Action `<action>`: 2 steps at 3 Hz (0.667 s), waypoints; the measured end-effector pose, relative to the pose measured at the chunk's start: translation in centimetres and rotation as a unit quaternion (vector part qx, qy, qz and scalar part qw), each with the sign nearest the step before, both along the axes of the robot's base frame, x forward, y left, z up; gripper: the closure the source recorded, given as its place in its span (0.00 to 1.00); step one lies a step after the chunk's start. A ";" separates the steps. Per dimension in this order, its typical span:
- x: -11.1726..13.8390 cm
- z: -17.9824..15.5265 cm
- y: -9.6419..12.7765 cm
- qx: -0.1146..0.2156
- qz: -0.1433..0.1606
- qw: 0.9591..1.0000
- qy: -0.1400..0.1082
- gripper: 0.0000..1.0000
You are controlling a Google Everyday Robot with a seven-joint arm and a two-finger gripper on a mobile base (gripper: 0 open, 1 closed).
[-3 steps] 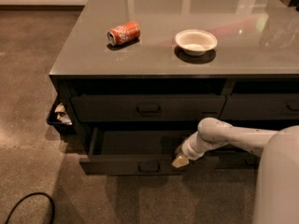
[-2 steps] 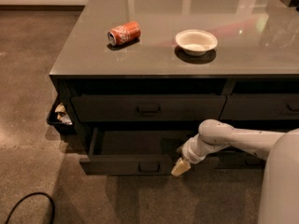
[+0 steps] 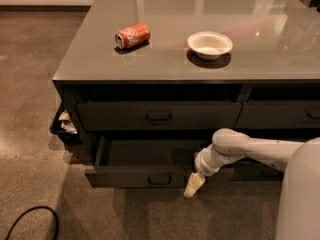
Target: Open middle drawer
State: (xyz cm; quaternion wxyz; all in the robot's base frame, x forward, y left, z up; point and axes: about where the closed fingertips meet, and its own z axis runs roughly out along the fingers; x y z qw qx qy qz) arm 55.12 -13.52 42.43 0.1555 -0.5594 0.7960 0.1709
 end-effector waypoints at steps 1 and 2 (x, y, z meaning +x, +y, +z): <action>-2.4 -0.7 -0.3 -0.011 0.003 1.000 0.010 0.00; -5.0 -1.5 -0.2 -0.029 0.012 0.999 0.031 0.03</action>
Offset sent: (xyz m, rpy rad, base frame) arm -0.0785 -0.0029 -0.0215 -0.1043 0.1064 0.0433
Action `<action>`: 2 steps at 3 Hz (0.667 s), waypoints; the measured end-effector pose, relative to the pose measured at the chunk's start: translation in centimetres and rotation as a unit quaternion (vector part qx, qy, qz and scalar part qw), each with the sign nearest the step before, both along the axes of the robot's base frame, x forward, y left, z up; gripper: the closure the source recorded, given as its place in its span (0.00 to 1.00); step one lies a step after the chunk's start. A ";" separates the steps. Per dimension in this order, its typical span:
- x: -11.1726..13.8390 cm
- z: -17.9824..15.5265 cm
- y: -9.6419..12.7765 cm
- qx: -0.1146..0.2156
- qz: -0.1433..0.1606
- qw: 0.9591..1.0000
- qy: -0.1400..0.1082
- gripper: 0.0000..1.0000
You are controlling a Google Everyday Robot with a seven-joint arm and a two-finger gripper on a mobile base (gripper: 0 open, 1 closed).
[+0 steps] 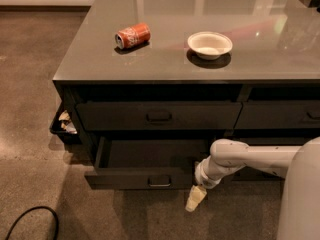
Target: Open middle drawer
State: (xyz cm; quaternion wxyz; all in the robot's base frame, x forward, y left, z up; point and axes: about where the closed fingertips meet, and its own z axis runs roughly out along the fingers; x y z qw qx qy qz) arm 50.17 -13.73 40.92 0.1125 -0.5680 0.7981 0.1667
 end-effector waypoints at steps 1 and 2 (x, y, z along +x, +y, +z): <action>-0.7 -0.1 0.0 -0.005 0.003 1.000 0.006 0.21; -1.5 0.1 0.0 -0.014 0.006 1.000 0.011 0.44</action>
Offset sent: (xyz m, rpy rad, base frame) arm -0.0486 -0.0015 -0.0032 -0.0786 0.0644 0.0313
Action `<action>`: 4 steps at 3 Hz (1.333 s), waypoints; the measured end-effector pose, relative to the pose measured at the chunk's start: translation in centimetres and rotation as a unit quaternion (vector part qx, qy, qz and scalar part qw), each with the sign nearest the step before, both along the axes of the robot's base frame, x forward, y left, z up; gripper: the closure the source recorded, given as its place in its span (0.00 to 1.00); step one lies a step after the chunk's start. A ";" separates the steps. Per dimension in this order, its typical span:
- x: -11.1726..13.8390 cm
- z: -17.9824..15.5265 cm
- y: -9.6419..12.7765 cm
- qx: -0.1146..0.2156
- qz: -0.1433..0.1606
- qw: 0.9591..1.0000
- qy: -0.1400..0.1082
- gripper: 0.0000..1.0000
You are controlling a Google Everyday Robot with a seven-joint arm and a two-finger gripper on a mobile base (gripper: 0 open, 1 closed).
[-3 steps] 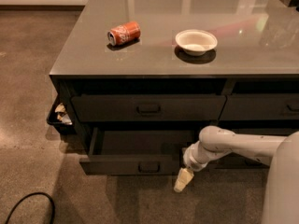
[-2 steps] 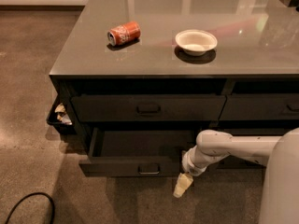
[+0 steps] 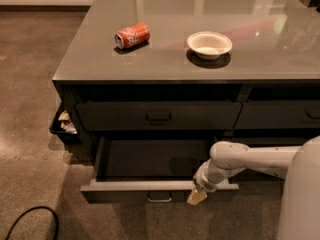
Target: Open middle drawer
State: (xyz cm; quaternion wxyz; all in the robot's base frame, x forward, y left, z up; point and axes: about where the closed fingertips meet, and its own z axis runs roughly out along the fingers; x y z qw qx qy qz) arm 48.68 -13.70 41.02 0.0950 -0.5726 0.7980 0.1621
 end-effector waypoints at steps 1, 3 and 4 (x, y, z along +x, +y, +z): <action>-2.1 0.6 0.4 -0.014 0.007 1.000 0.004 0.41; -2.9 0.3 0.3 -0.015 0.008 1.000 0.011 0.00; -2.9 0.3 0.3 -0.015 0.008 1.000 0.011 0.00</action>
Offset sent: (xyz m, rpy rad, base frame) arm -0.0173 0.0031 0.0047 -0.0229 0.0067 0.0113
